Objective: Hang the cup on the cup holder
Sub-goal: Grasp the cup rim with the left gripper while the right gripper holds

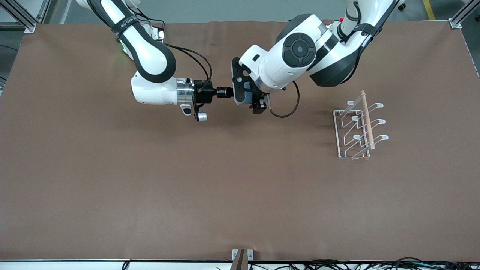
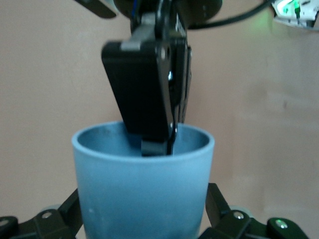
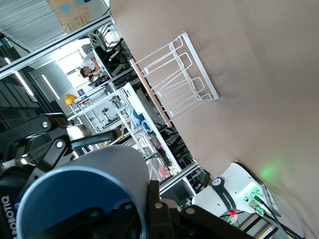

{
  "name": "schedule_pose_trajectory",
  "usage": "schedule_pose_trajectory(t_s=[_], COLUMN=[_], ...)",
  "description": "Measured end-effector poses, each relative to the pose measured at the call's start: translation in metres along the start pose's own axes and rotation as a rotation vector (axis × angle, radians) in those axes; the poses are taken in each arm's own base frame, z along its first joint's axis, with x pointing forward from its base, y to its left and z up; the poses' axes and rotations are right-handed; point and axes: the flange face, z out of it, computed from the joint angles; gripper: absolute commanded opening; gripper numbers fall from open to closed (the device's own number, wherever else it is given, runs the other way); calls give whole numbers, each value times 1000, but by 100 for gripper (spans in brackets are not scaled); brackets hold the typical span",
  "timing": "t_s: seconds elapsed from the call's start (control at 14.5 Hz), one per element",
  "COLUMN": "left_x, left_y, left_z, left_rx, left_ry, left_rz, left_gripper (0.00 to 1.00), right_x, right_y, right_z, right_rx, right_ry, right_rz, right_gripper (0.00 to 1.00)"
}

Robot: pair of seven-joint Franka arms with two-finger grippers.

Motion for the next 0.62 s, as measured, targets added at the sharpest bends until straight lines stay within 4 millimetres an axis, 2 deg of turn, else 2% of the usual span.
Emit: schedule_pose_trajectory(t_s=[0.07,0.14,0.34,0.41,0.62], left_x=[-2,-3,-4,-4,-4], left_y=[0,-1,-2,-2,-2], left_z=[0,0,0,0,0], left_rx=[-4,-7,-6,-4,-3], left_ry=[-7,-10,-15,-13,-14], left_rz=[2,4,6,9,10], left_gripper=[86,64,26,22,18], right_x=[0,0,0,0,0], right_y=[0,0,0,0,0], right_z=[0,0,0,0,0], right_rx=[0,0,0,2,3], right_ry=[0,0,-1,-1,0], right_rz=[0,0,0,4,5], right_gripper=[1,1,1,1,2])
